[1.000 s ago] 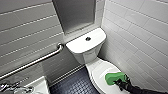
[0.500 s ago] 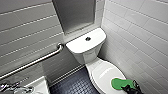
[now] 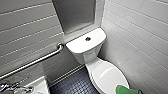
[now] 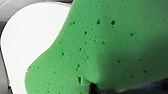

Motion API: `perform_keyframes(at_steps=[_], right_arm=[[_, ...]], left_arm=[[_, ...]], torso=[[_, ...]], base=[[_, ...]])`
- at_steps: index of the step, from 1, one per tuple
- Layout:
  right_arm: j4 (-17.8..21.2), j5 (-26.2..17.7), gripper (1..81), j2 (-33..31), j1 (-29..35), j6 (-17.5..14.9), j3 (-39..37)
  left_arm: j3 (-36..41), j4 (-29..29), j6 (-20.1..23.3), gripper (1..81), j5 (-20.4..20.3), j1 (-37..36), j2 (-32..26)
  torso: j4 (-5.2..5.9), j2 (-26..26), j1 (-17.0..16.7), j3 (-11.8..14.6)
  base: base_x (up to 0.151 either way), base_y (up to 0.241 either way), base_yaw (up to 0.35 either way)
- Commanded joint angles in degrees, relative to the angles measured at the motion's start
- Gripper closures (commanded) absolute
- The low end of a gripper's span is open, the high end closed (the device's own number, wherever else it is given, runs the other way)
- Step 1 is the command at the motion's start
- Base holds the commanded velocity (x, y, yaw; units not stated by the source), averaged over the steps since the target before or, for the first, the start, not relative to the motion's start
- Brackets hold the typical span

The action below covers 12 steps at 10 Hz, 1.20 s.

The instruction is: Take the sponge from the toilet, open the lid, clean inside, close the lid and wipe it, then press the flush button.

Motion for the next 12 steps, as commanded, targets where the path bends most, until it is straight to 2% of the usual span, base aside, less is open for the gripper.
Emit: perform_keyframes(at_steps=[1, 4, 6, 8, 10, 12], right_arm=[[-2.6, -0.7, 81.1, -4.1, -3.5, -0.1, 5.7], [-4.2, 3.8, 81.1, -9.9, -8.4, -0.2, 15.2], [-5.2, 8.2, 81.1, -13.8, -8.0, -0.9, 22.1], [-6.4, 7.4, 81.1, -14.3, -4.5, -1.1, 25.6], [-5.8, 7.1, 81.1, -13.1, -0.8, -5.0, 27.6], [-5.3, 0.9, 81.1, -10.5, 4.3, -6.2, 26.2]], left_arm=[[1.6, 0.1, 0.3, 1.0, 5.4, 1.9, -0.9], [1.6, 1.1, 0.3, 1.0, 5.2, 1.9, -0.5], [1.6, 1.4, 0.3, 1.0, 5.3, 1.7, 0.0], [1.6, 1.4, 0.3, 1.0, 5.3, 1.7, 0.0], [1.6, 1.4, 0.3, 1.0, 5.1, 1.6, 0.1], [1.5, 1.4, 0.3, 1.0, 5.1, 1.6, 0.1]], torso=[[0.00, 0.0, 0.0, 0.0], [0.00, 0.0, 0.0, 0.0], [0.00, 0.0, 0.0, 0.0], [0.00, 0.0, 0.0, 0.0], [0.00, 0.0, 0.0, 0.0], [0.00, 0.0, 0.0, 0.0]], base=[[0.000, 0.000, 0.000], [0.000, 0.000, 0.000], [0.000, 0.000, 0.000], [0.000, 0.000, 0.000], [0.000, 0.000, 0.000], [0.000, 0.000, 0.000]])
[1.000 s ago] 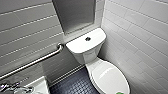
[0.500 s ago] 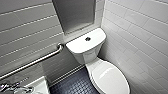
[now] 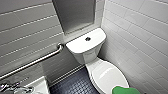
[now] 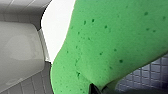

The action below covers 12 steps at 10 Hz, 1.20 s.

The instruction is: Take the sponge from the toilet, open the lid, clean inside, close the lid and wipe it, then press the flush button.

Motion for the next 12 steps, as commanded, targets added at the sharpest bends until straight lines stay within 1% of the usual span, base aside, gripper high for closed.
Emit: perform_keyframes(at_steps=[1, 2, 3, 5, 7, 11, 12], right_arm=[[-1.6, -9.9, 81.1, 0.4, 8.2, -1.6, 0.0], [-0.6, -14.4, 81.1, 2.5, 11.4, -1.6, -3.3], [0.3, -17.0, 81.1, 4.3, 14.6, -1.6, -5.9], [2.1, -23.4, 81.1, 10.0, 20.5, -1.6, -13.7], [2.2, -28.6, 81.1, 14.4, 25.5, -1.4, -20.9], [2.2, -33.9, 81.1, 21.7, 32.2, -0.9, -31.5], [2.2, -35.2, 81.1, 23.3, 33.5, -0.9, -33.8]], left_arm=[[1.5, 0.1, 0.3, 1.0, 5.3, 1.5, -0.9], [1.5, 0.1, 0.3, 1.0, 5.3, 1.5, -0.9], [1.5, 0.1, 0.3, 1.0, 5.4, 1.5, -1.1], [1.2, 0.0, 0.2, 1.0, 5.4, 1.5, -1.3], [1.1, -0.1, 0.2, 1.0, 5.6, 1.5, -1.1], [0.5, -0.2, 0.2, 1.0, 6.0, 1.9, -0.5], [0.1, -0.1, 0.2, 1.0, 6.0, 3.0, -0.4]], torso=[[0.00, 0.0, 0.0, 0.0], [0.00, 0.0, 0.0, 0.0], [0.00, 0.0, 0.0, 0.0], [0.00, 0.0, 0.0, 0.0], [0.00, 0.0, 0.0, 0.0], [0.00, 0.0, 0.0, 0.0], [0.00, 0.0, 0.0, 0.0]], base=[[0.000, 0.000, 0.000], [0.000, 0.000, 0.000], [0.000, 0.000, 0.000], [0.000, 0.000, 0.000], [0.000, 0.000, 0.000], [0.000, 0.000, 0.000], [0.000, 0.000, 0.000]])
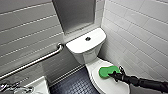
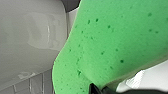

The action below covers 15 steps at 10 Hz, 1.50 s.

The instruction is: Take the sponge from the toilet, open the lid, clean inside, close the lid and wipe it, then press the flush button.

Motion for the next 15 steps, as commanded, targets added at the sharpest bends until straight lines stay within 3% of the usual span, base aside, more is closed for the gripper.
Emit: perform_keyframes(at_steps=[1, 8, 10, 15], right_arm=[[0.6, -7.9, 81.1, 2.6, 10.0, 0.1, -5.5], [-0.7, -12.8, 81.1, 14.5, 12.4, -0.2, -22.3], [-3.2, -13.1, 81.1, 17.7, 12.2, -0.6, -26.0], [-3.3, -12.1, 81.1, 13.5, 4.2, 0.0, -24.2]], left_arm=[[-0.6, -0.1, 0.2, 1.0, 5.5, 3.7, -0.1], [-1.8, 0.2, 4.0, 1.0, 5.6, 10.2, 3.2], [-1.7, 0.2, 4.0, 1.0, 5.7, 10.6, 3.3], [-1.7, 0.4, 4.0, 1.0, 5.7, 10.7, 3.3]], torso=[[0.00, 0.0, 0.0, 0.0], [0.00, 0.0, 0.0, 0.0], [0.00, 0.0, 0.0, 0.0], [0.00, 0.0, 0.0, 0.0]], base=[[0.000, 0.000, 0.000], [0.000, 0.000, 0.000], [0.000, 0.000, 0.000], [0.000, 0.000, 0.000]])
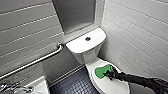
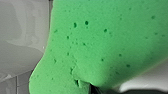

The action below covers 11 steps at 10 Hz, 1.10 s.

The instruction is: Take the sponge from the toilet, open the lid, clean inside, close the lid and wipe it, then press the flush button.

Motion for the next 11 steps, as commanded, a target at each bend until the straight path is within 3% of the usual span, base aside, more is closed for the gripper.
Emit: perform_keyframes(at_steps=[1, 5, 7, 11], right_arm=[[-0.3, -2.2, 81.1, -5.0, 2.1, 0.2, 3.7], [-0.4, 2.8, 81.1, -16.5, -2.2, 0.3, 17.6], [-0.4, 3.4, 81.1, -20.7, -4.4, 0.3, 22.3], [-0.4, 10.7, 81.1, -27.0, -14.6, 0.2, 28.8]], left_arm=[[1.3, 0.2, 0.3, 1.0, 5.8, 3.4, -0.7], [1.3, 0.3, 1.3, 1.0, 5.8, 3.3, 0.0], [1.3, 0.3, 1.8, 1.0, 5.8, 3.4, 0.1], [1.2, 0.2, 3.6, 1.0, 5.8, 3.4, 0.9]], torso=[[0.00, 0.0, 0.0, 0.0], [0.00, 0.0, 0.0, 0.0], [0.00, 0.0, 0.0, 0.0], [0.00, 0.0, 0.0, 0.0]], base=[[0.000, 0.000, 0.000], [0.000, 0.000, 0.000], [0.000, 0.000, 0.000], [0.000, 0.000, 0.000]])
